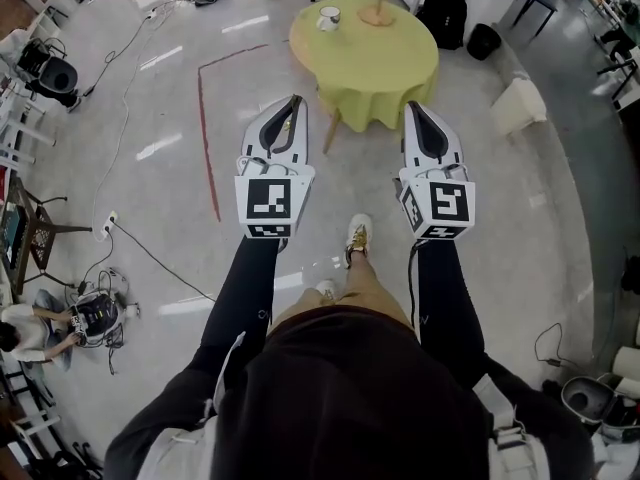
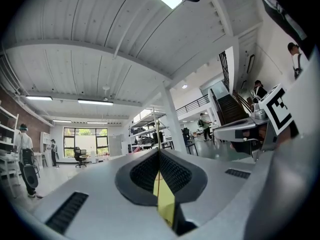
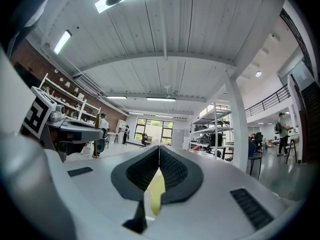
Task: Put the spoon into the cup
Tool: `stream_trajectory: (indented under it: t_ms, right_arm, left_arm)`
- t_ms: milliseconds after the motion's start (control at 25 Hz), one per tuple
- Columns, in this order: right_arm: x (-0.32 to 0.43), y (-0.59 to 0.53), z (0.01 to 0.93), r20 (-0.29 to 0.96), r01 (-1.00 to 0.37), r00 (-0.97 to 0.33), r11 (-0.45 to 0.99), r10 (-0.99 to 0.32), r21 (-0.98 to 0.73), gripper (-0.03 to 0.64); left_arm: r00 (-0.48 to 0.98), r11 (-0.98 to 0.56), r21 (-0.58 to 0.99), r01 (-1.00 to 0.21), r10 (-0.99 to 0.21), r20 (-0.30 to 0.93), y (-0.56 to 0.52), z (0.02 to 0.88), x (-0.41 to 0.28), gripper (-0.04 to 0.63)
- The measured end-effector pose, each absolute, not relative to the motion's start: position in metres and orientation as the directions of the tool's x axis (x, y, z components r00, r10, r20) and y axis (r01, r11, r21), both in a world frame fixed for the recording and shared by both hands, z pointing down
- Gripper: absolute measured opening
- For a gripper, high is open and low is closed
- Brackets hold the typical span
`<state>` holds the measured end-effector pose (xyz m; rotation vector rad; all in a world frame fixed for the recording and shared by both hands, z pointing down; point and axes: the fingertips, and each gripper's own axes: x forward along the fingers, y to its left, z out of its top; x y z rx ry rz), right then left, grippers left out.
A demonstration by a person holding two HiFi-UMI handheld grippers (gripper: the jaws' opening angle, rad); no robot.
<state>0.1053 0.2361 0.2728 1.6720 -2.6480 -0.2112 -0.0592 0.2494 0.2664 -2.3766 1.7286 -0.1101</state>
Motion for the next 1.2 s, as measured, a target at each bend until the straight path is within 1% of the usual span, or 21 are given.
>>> stream_trajectory:
  t_ms: [320,640,840,1200]
  right_arm:
    - [0.111,0.178,0.272,-0.079,-0.894,-0.445,0.438,-0.892,0.096,0.028]
    - [0.118,0.091,0.282,-0.055,-0.865,-0.499,0.494,-0.865,0.081,0.028]
    - [0.12,0.04,0.28,-0.056,-0.839,-0.543,0.537,-0.838,0.092,0.028]
    - [0.124,-0.015,0.289,-0.044,-0.815,-0.579,0.576,-0.814,0.066,0.028]
  left_arm:
    - [0.311,-0.292,-0.229,-0.929,-0.949,-0.053,0.195,0.263,-0.054,0.017]
    - [0.285,-0.265,-0.225,-0.938,-0.957,-0.06,0.118,0.266,-0.042,0.017]
    - [0.243,-0.222,-0.229,-0.948,-0.968,-0.067,0.069,0.264,-0.037,0.017]
    - [0.216,-0.198,-0.234,-0.952,-0.975,-0.055,0.018,0.266,-0.024,0.017]
